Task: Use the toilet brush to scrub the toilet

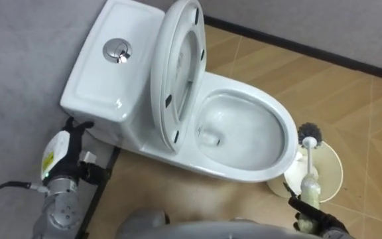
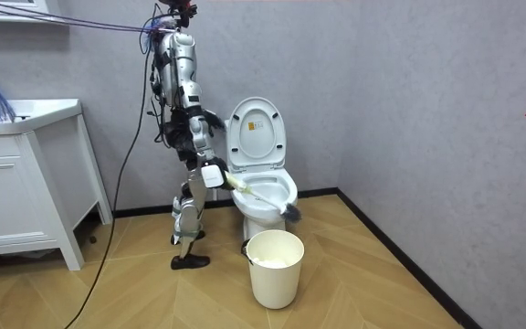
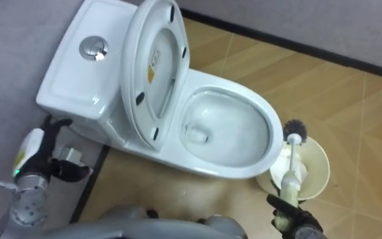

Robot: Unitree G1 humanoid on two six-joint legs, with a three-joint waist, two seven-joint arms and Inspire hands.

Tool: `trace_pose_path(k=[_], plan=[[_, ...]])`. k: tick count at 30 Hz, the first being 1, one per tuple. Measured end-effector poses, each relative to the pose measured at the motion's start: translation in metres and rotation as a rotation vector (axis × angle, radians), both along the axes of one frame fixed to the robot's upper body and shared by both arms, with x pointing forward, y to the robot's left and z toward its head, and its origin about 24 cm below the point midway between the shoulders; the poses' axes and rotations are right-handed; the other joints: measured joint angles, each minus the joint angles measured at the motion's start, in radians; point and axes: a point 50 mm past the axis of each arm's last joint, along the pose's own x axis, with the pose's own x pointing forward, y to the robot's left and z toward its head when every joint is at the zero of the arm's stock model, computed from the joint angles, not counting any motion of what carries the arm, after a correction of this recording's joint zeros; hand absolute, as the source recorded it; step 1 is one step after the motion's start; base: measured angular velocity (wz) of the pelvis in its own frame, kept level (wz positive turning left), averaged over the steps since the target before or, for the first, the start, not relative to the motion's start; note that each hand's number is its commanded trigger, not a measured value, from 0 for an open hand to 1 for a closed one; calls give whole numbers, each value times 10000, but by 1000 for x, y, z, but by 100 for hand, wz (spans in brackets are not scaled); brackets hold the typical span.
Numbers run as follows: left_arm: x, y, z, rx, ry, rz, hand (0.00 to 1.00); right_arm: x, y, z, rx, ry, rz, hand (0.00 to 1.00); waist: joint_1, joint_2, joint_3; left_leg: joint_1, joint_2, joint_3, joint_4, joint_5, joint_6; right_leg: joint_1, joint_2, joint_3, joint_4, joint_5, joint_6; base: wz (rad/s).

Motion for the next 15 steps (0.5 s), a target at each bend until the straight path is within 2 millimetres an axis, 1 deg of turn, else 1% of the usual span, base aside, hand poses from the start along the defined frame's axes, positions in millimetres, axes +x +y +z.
trace_pose_path(k=[1,3,7,9,11,12,13,14,15], plan=[[1,1,4,98,-202,35,0,1,0,0,-58,-8,86,100,13,7,29,28,0,11,-10,0,0,28,0,3,0,0,0,0],[5,2,14,652,-789,18,0,5,-2,1,-275,-93,330,100,17,35,58,66,1,32,-101,2,-4,44,-2,8,6,4,-1,0],[6,0,21,828,-1302,65,0,5,-3,2,-426,-117,608,100,18,26,56,95,10,32,-147,21,-24,50,6,10,7,10,-6,0],[11,-7,33,801,-2298,-299,0,6,-3,2,-535,-87,870,100,12,18,49,101,8,32,-149,24,-26,56,6,12,6,10,-7,-2],[22,-21,55,841,-4047,-1069,0,7,-4,3,-634,-98,1199,100,-12,13,28,242,5,88,-191,25,-25,156,-1,24,3,10,-6,-10],[25,-25,61,993,-4612,-1360,0,5,-4,2,-696,-41,1340,100,-17,30,-6,405,7,133,-248,28,-21,253,-10,35,3,9,-6,-12],[26,-27,63,1110,-4771,-1502,0,3,-4,2,-719,-12,1415,100,-24,48,-24,490,8,147,-274,28,-20,316,-11,36,2,9,-5,-16],[28,-28,65,1225,-5007,-1639,0,1,-4,2,-739,32,1531,100,-32,64,-102,668,10,161,-375,28,-20,404,-11,85,13,8,-3,-21],[28,-29,66,1316,-5142,-1686,0,1,-4,2,-756,51,1689,100,-29,62,-134,812,14,232,-469,43,-31,458,-9,167,8,7,-2,-21]])
